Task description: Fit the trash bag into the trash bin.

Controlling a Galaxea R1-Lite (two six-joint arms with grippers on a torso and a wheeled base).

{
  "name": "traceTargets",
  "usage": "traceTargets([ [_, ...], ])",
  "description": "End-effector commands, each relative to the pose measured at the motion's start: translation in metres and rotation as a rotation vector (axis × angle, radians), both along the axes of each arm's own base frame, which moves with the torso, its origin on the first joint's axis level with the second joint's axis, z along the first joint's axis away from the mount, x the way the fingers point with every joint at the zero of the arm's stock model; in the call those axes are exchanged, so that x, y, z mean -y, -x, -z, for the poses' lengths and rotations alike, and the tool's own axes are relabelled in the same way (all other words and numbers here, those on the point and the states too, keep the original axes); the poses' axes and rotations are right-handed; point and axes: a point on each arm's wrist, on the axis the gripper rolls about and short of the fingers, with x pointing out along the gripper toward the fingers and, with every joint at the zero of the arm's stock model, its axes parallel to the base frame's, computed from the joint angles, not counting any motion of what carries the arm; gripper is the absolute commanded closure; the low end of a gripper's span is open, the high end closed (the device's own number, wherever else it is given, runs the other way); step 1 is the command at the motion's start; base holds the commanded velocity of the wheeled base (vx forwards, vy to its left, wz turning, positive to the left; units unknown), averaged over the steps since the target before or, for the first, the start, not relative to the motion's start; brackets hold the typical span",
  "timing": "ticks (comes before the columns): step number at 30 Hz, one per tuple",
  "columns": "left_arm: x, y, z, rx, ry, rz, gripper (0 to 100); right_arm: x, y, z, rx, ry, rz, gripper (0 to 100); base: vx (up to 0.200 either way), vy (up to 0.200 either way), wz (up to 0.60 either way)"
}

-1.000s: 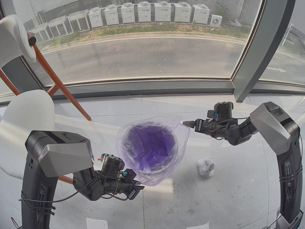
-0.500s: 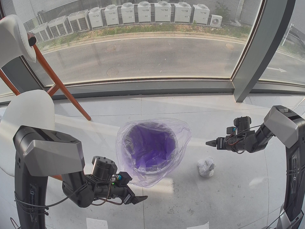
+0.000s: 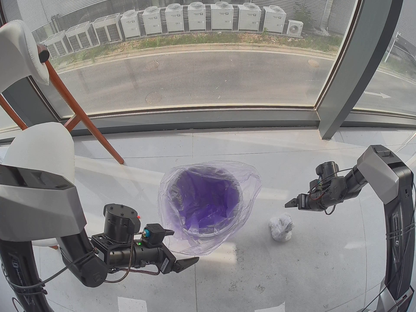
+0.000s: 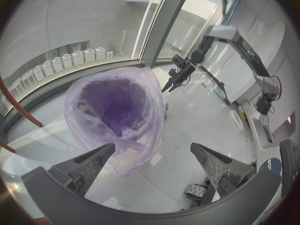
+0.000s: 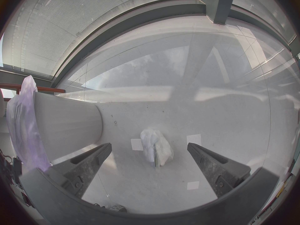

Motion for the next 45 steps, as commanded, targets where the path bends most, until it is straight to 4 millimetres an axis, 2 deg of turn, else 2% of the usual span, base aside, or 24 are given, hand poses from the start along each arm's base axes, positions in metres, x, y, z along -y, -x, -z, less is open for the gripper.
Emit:
traceTargets([
  [1, -0.007, 0.009, -0.037, 0.079, 0.090, -0.044, 0, -0.001, -0.017, 0.007, 0.000, 0.009, -0.005, 0, 0.000, 0.000, 0.00],
  [5, -0.011, 0.010, -0.057, 0.121, 0.144, -0.098, 0, -0.004, -0.021, 0.015, -0.037, 0.023, -0.031, 0, 0.000, 0.000, 0.00],
  [9, -0.012, 0.011, -0.062, 0.127, 0.164, -0.133, 0, -0.012, -0.024, 0.019, -0.058, 0.024, -0.050, 0, 0.000, 0.000, 0.00],
  [10, -0.011, 0.009, -0.064, 0.135, 0.173, -0.138, 0, -0.014, -0.028, 0.030, -0.063, 0.027, -0.053, 0, 0.000, 0.000, 0.00],
  [13, -0.014, 0.005, -0.068, 0.164, 0.189, -0.152, 0, -0.017, -0.033, 0.037, -0.062, 0.028, -0.062, 0, 0.000, 0.000, 0.00],
  [26, -0.020, 0.006, -0.073, 0.187, 0.195, -0.180, 0, -0.022, -0.046, 0.063, -0.104, 0.035, -0.071, 0, 0.000, 0.000, 0.00],
  [32, -0.021, 0.006, -0.073, 0.186, 0.194, -0.181, 0, -0.023, -0.048, 0.066, -0.098, 0.036, -0.072, 0, 0.000, 0.000, 0.00],
  [33, -0.020, 0.006, -0.073, 0.187, 0.195, -0.181, 0, -0.023, -0.049, 0.067, -0.096, 0.036, -0.072, 100, 0.000, 0.000, 0.00],
  [38, -0.021, 0.005, -0.074, 0.189, 0.197, -0.183, 0, -0.025, -0.049, 0.070, -0.114, 0.038, -0.078, 100, 0.000, 0.000, 0.00],
  [45, -0.021, 0.006, -0.074, 0.187, 0.194, -0.184, 0, -0.023, -0.039, 0.081, -0.260, 0.042, -0.069, 100, 0.000, 0.000, 0.00],
])
